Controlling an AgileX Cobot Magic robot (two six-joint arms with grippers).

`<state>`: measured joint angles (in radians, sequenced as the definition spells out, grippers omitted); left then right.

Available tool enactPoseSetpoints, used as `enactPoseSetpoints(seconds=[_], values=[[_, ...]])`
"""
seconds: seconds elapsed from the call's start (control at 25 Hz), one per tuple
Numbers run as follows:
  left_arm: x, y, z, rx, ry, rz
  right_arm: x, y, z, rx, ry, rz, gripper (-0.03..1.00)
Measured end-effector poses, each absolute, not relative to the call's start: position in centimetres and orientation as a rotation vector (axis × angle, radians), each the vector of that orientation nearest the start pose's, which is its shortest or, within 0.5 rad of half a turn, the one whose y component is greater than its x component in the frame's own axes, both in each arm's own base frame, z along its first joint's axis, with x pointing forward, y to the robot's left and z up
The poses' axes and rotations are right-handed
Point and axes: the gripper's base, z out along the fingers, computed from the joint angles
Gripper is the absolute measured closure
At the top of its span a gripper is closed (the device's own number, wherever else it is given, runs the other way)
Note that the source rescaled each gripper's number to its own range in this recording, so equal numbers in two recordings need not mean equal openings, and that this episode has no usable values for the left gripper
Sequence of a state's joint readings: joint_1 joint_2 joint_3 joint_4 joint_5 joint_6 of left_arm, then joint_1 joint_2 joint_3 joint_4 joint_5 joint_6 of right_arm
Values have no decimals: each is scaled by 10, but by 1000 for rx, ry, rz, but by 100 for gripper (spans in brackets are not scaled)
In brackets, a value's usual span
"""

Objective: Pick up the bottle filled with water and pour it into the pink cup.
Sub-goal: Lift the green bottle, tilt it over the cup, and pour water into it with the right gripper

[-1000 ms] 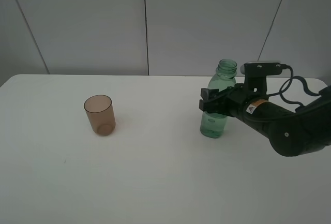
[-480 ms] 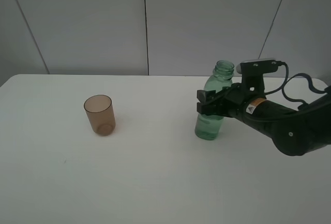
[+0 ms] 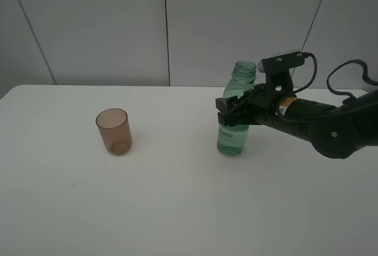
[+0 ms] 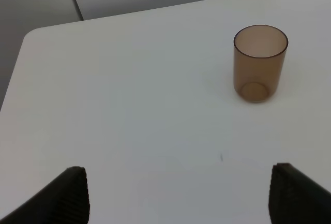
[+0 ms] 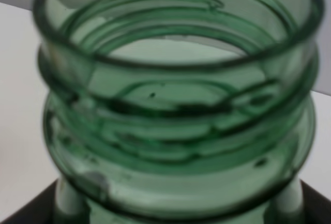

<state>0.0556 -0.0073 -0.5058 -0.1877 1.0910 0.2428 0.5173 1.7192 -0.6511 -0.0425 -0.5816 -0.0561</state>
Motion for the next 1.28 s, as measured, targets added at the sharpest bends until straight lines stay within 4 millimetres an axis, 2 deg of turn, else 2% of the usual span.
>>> enactPoseSetpoints(seconds=[0.56,0.76,1.28], values=[[-8,-16,278,205,2037,-39,316,194,215,-950,1907,136,96],[-8,-16,278,205,2037,-39,317,209,231,-1031,1860,98,96],[-8,-16,278,205,2037,-39,305,238,248,-1234,1791,-7,97]])
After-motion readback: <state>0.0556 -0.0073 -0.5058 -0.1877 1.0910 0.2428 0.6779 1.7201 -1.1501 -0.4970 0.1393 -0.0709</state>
